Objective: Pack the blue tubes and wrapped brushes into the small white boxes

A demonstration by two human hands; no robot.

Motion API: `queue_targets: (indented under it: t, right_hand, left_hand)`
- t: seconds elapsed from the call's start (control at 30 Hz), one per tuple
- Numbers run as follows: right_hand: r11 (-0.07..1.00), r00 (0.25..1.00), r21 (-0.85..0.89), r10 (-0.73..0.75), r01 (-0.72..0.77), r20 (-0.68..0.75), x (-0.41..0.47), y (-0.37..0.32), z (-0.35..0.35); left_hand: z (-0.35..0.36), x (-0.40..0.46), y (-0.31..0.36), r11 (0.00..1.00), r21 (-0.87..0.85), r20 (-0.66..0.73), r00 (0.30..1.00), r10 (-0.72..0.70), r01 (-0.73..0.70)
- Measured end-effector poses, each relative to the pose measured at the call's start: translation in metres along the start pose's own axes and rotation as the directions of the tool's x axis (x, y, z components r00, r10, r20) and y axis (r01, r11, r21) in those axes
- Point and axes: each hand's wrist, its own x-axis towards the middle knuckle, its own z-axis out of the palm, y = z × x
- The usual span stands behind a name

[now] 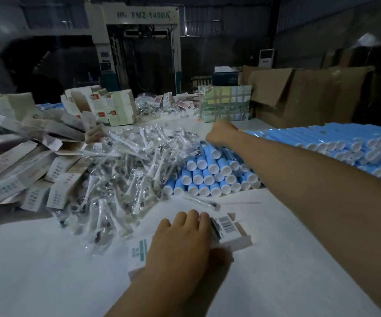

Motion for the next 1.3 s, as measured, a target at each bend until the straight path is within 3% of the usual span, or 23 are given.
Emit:
queue_targets:
  t: [0.2,0.3,0.4,0.5,0.7,0.8,1.0,1.13,1.2,1.3]
  right_hand:
    - [0.974,0.993,-0.217,-0.050,0.073,0.110,0.025,-0.012,0.013]
    - [0.995,0.996,0.092,-0.037,0.029,0.079,0.006,-0.009,-0.003]
    - [0.810,0.999,0.586,-0.022,-0.004,0.037,-0.036,0.004,-0.027]
    - [0.537,0.998,0.843,-0.055,0.030,-0.001,-0.094,0.033,-0.036]
    - [0.285,0.986,0.948,0.036,0.144,-0.161,-0.186,0.084,-0.004]
    - [0.174,0.981,0.977,0.127,0.126,-0.149,-0.201,0.088,0.015]
    - [0.085,0.983,0.992,0.150,0.089,-0.101,-0.212,0.079,0.038]
    - [-0.055,0.945,0.988,0.303,0.146,-0.123,-0.211,0.081,0.034]
    - [-0.034,0.928,0.987,0.345,0.160,-0.139,-0.213,0.082,0.034]
    - [0.175,0.937,0.971,0.279,0.165,-0.210,-0.218,0.080,0.041]
  left_hand:
    - [-0.003,0.003,0.002,1.000,-0.005,0.013,1.000,0.014,-0.014]
    - [-0.004,0.003,0.002,1.000,-0.008,0.009,1.000,0.000,0.001]
    - [-0.008,0.004,-0.004,0.999,0.010,-0.003,0.999,-0.045,0.045]
    - [-0.011,0.003,-0.009,0.992,-0.011,-0.059,0.990,-0.128,0.128]
    - [-0.015,0.001,-0.002,0.980,-0.033,-0.098,0.975,-0.198,0.196]
    - [-0.016,-0.003,0.005,0.982,0.004,-0.134,0.973,-0.188,0.190]
    - [-0.017,-0.009,0.010,0.983,0.039,-0.141,0.975,-0.171,0.178]
    - [-0.019,-0.010,0.011,0.984,0.018,-0.146,0.974,-0.175,0.180]
    - [-0.019,-0.010,0.010,0.983,0.003,-0.159,0.970,-0.182,0.185]
    - [-0.019,-0.011,0.010,0.980,-0.003,-0.172,0.965,-0.195,0.198]
